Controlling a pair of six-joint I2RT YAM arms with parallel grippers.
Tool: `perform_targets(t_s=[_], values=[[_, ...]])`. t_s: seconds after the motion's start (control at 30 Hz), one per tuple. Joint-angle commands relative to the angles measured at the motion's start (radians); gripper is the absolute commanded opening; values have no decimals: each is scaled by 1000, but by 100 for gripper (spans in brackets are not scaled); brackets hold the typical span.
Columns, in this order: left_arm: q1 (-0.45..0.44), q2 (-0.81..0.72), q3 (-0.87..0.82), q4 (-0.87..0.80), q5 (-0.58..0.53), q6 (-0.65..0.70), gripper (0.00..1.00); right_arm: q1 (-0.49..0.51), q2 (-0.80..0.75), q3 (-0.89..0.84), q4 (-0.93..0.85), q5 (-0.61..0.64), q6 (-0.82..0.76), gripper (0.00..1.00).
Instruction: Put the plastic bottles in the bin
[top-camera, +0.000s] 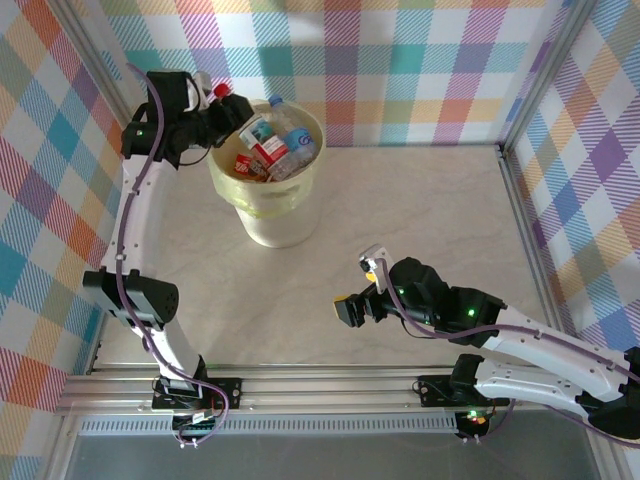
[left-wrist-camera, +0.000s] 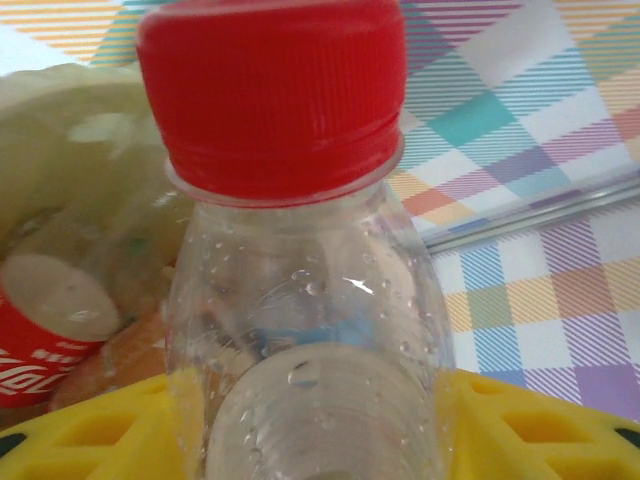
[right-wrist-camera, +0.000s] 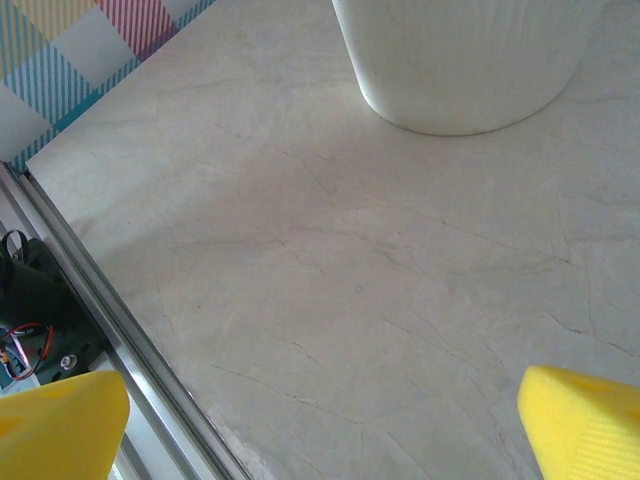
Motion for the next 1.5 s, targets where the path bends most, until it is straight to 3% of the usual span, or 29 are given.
perform_targets(t_s=[0.0,0.23,0.53,0.77,1.03,1.23,1.47], values=[[39,8,24,-43,57,20,59,-8,-5,-7,-4,8,0,100],[62,15,-56,-51,125,22,65,-10,40,6,14,-4,0,100],[89,59,-4,-135,137,68,79,-11,56,4,15,-4,6,100],[92,72,102,-239,46,124,96,-14,56,1,14,-2,9,100],[95,-29,84,-247,-14,221,100,-19,43,1,13,26,-8,100],[92,-276,-187,3,41,286,100,-20,38,58,29,149,-59,100],[71,-550,-549,195,5,317,100,-58,80,115,165,313,-196,100]])
